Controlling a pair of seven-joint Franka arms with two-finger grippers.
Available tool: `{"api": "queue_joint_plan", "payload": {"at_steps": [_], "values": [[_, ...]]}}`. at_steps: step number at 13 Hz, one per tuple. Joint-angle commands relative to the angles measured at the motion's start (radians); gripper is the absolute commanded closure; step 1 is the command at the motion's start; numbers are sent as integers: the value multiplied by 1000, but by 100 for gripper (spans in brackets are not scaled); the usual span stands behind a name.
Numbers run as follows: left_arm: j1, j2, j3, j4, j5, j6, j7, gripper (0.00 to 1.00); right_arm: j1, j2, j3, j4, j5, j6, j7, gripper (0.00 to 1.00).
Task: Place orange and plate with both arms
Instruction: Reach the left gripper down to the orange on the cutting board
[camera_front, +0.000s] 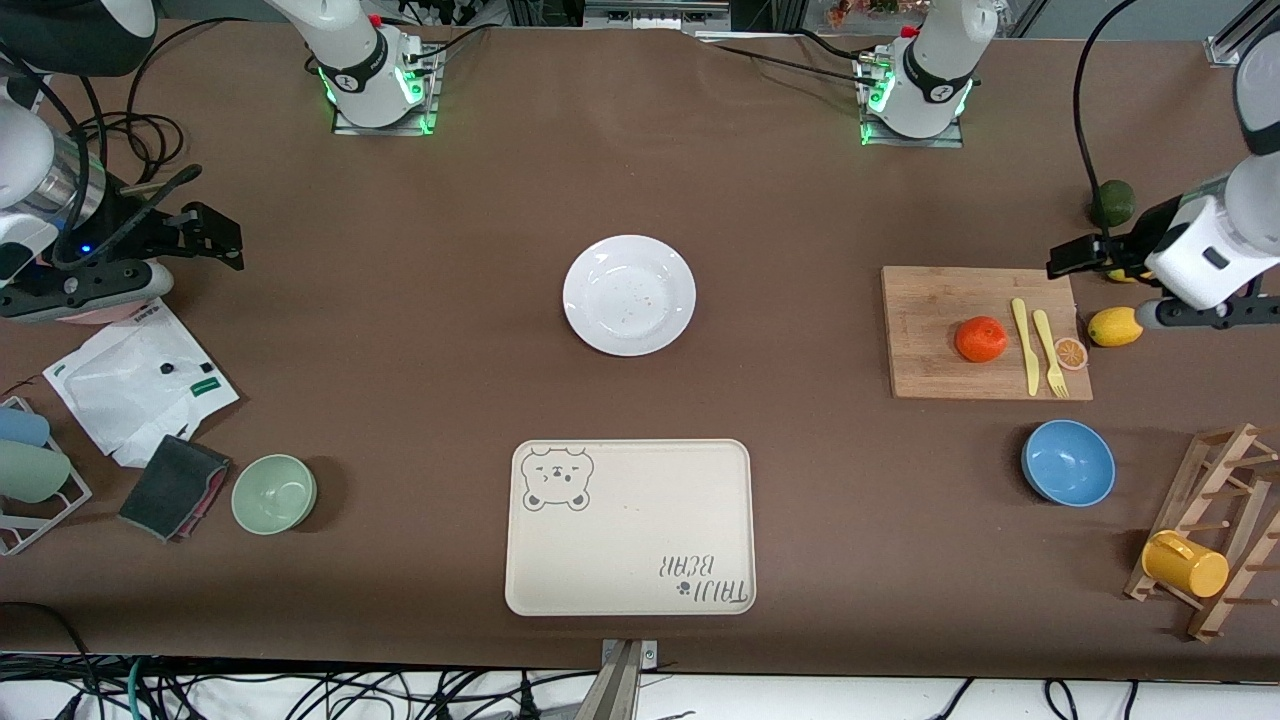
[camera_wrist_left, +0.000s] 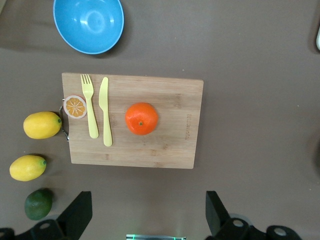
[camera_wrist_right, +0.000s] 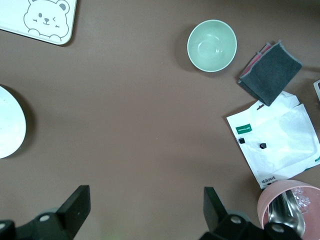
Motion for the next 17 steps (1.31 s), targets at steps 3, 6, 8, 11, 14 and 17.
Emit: {"api": "queue_joint_plan", "payload": {"at_steps": [3, 6, 8, 11, 14, 17], "values": [[13, 18, -6, -191, 75, 249, 16, 0, -1, 3, 4, 12, -4, -6, 15, 0], [18, 13, -6, -351, 89, 436, 24, 0, 2, 3, 6, 16, -10, -4, 15, 0], [18, 16, -4, -458, 91, 602, 25, 0, 2, 3, 7, 20, -12, -4, 15, 0], [18, 63, -4, -592, 98, 858, 25, 0, 2, 3, 7, 21, -13, 4, 1, 0], [40, 117, -6, -602, 149, 914, 24, 0, 4, 3, 10, 21, -13, 5, 11, 0], [40, 139, -6, -618, 150, 921, 28, 0, 13, -3, 12, 15, -18, -9, 11, 0]]}}
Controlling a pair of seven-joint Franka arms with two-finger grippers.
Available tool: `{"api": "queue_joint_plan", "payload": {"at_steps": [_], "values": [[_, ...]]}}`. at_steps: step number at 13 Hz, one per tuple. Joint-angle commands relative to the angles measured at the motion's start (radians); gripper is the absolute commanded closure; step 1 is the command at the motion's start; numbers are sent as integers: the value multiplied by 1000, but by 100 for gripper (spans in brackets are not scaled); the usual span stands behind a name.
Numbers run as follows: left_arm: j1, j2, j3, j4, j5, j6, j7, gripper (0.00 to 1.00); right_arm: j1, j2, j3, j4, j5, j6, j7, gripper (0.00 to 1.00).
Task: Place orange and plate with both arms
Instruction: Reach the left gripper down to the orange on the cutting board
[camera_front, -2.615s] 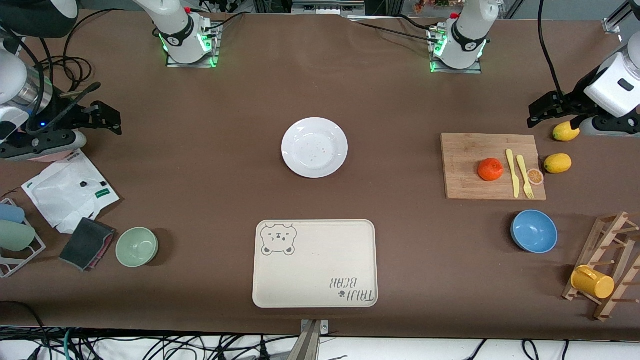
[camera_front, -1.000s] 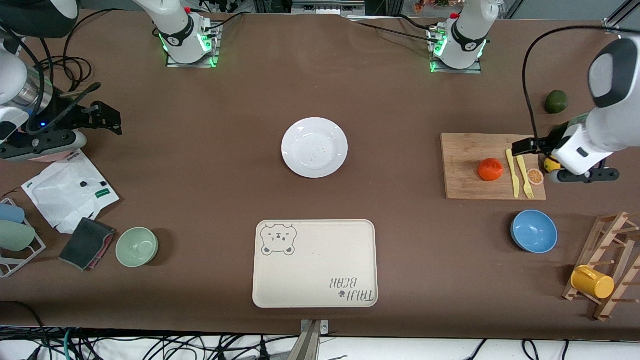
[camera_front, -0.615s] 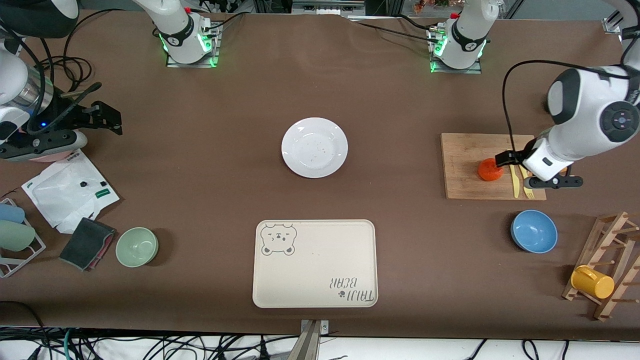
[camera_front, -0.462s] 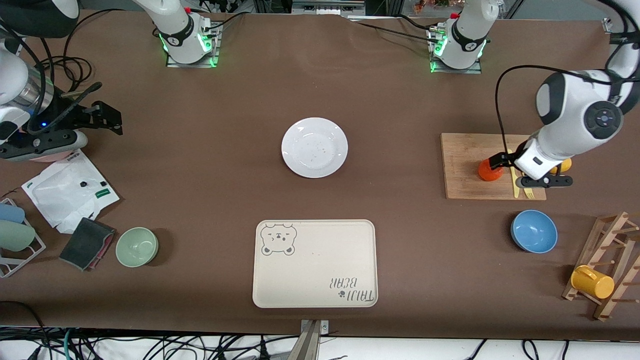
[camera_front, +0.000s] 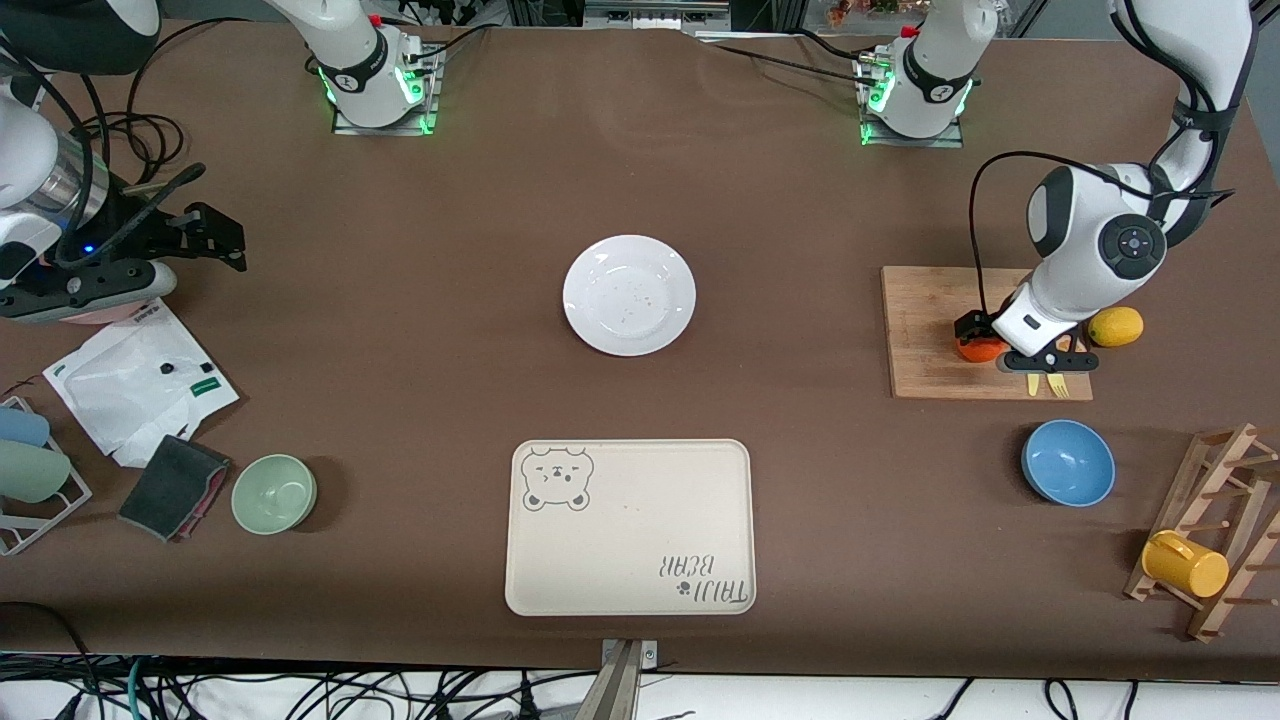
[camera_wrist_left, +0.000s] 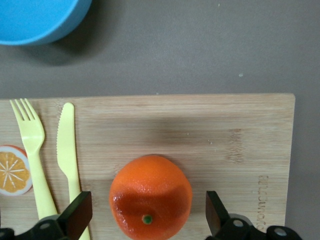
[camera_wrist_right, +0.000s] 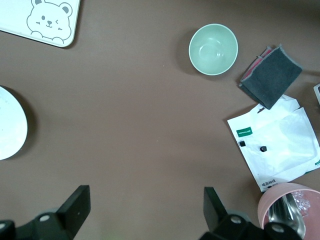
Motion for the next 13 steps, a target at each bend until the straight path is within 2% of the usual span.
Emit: {"api": "queue_joint_plan", "payload": {"at_steps": [1, 10, 11, 12, 13], "values": [[9, 10, -7, -14, 28, 21, 13, 0, 11, -3, 4, 14, -18, -15, 12, 0], [18, 70, -5, -14, 28, 75, 15, 0, 11, -1, 3, 14, -18, -13, 12, 0], [18, 78, -7, -11, 28, 75, 15, 13, 11, 0, 3, 12, -18, -12, 12, 0], [20, 83, -5, -11, 28, 75, 13, 32, 11, 0, 3, 12, -18, -10, 12, 0], [21, 84, -5, -9, 28, 75, 13, 46, 11, 2, 3, 12, -18, -10, 12, 0]]}}
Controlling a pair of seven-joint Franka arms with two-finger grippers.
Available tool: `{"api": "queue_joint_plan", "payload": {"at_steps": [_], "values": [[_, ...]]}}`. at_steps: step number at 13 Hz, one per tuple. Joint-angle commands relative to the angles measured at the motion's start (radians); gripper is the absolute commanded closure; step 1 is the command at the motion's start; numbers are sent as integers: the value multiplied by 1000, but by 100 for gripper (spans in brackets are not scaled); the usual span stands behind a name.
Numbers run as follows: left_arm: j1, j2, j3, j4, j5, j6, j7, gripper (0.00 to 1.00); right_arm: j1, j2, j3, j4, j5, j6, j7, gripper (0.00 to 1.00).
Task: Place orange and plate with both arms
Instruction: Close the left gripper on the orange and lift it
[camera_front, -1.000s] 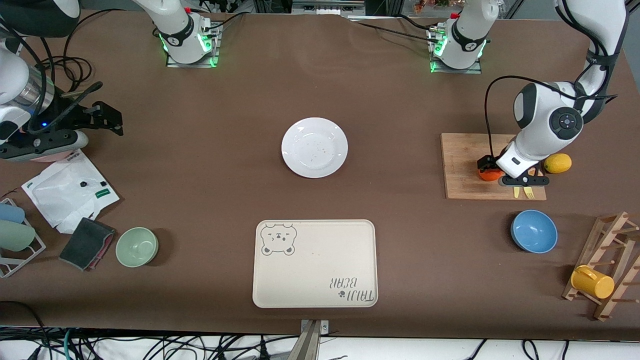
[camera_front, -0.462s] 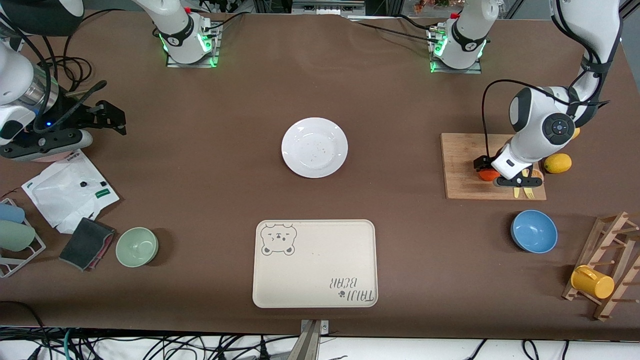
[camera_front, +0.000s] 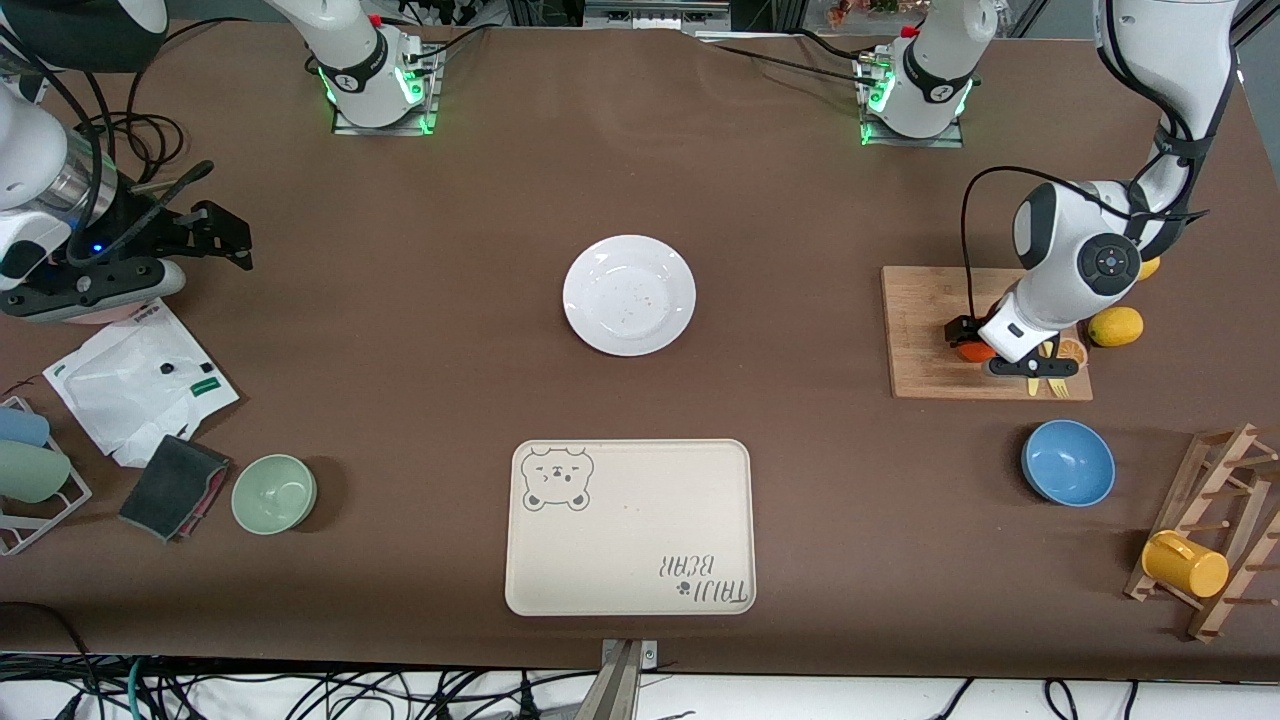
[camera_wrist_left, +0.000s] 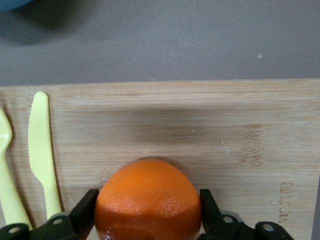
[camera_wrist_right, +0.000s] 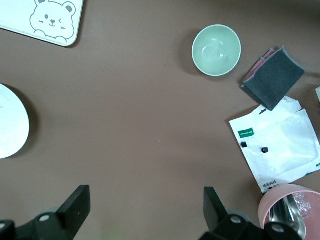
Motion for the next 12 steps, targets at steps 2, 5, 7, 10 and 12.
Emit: {"api": "queue_joint_plan", "payload": {"at_steps": [2, 5, 7, 10, 12], "values": [[13, 10, -4, -5, 28, 18, 11, 82, 4, 2, 2, 12, -18, -10, 12, 0], [10, -25, -7, 4, 28, 3, 5, 82, 4, 4, 2, 12, -19, -7, 13, 0], [-3, -66, -13, 43, 28, -81, 3, 83, 4, 4, 2, 12, -19, -5, 13, 0], [-8, -89, -73, 200, 26, -331, -9, 87, 4, 4, 2, 12, -19, -5, 13, 0], [-13, -70, -96, 335, 11, -482, -44, 87, 4, 4, 2, 12, -19, -4, 13, 0]]}}
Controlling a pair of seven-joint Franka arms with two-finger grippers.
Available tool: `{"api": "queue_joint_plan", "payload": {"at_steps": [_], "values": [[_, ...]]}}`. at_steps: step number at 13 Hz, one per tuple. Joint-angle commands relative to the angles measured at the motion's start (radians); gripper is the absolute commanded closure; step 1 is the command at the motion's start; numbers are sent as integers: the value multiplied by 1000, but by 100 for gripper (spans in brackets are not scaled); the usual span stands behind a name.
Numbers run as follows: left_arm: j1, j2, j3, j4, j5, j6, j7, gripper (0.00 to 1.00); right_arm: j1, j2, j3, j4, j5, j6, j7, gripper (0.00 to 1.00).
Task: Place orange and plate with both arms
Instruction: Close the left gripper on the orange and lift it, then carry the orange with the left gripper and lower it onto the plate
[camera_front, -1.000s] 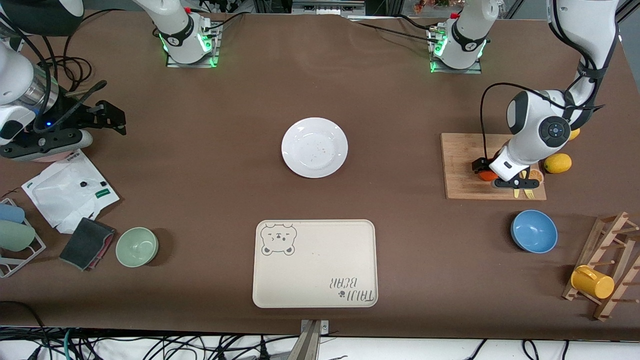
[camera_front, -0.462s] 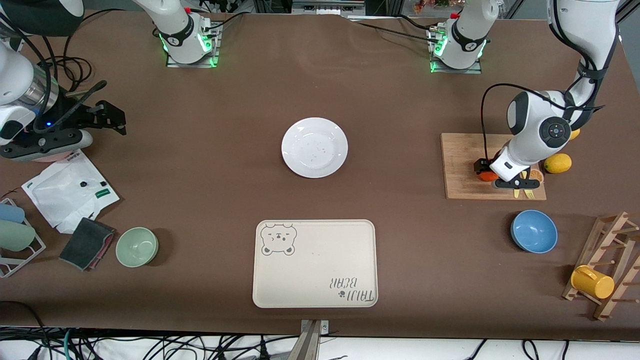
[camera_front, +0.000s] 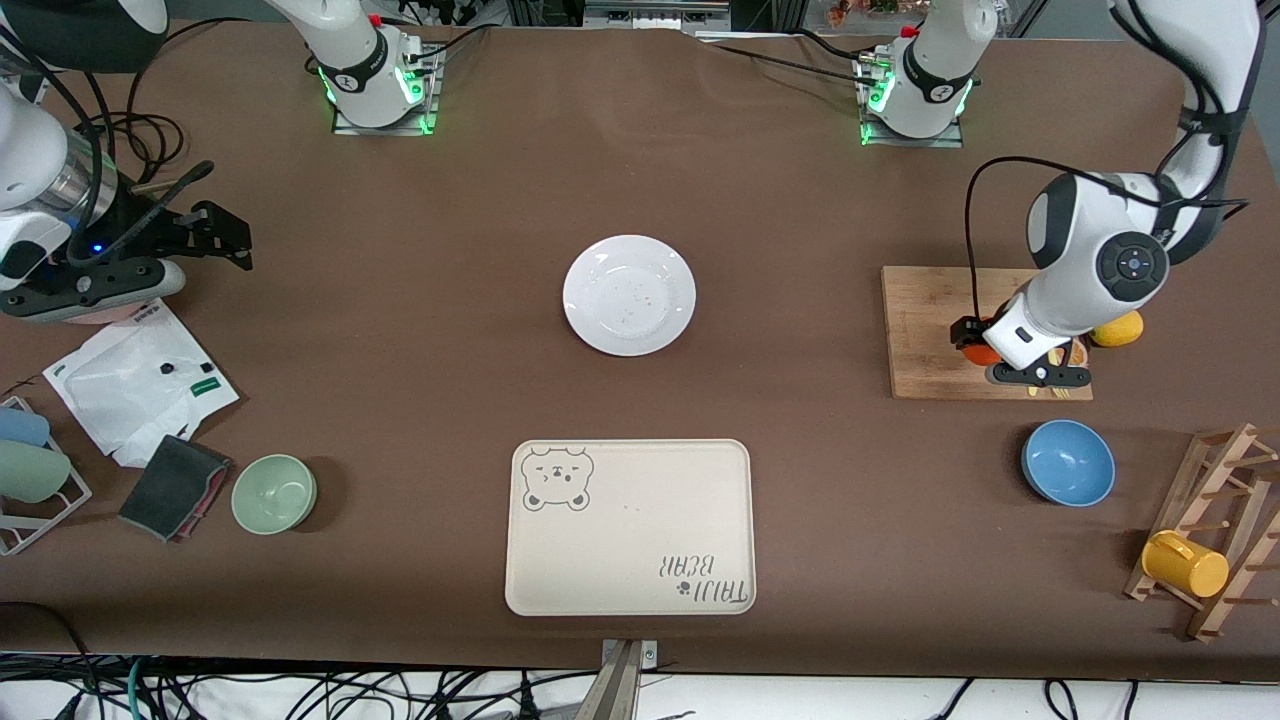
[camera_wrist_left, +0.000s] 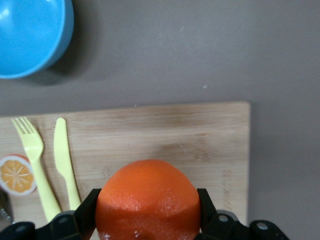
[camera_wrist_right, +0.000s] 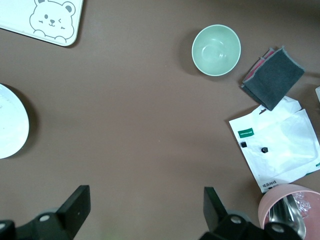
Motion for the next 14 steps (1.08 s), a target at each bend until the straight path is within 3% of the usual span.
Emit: {"api": "queue_joint_plan", "payload": {"at_steps": [1, 6, 8, 11, 14], "values": [[-17, 24, -43, 166, 11, -170, -63, 87, 4, 3, 2, 12, -20, -4, 13, 0], [-135, 87, -197, 278, -16, -211, -472, 87, 10, 5, 2, 12, -35, -2, 13, 0], [-226, 146, -204, 361, -126, -212, -657, 87, 15, 5, 2, 11, -35, -4, 15, 0], [-361, 260, -205, 513, -180, -210, -863, 87, 16, 16, 2, 11, -35, 1, 15, 0], [-490, 338, -204, 565, -230, -205, -1168, 86, 18, 22, 2, 11, -35, 3, 13, 0]]}}
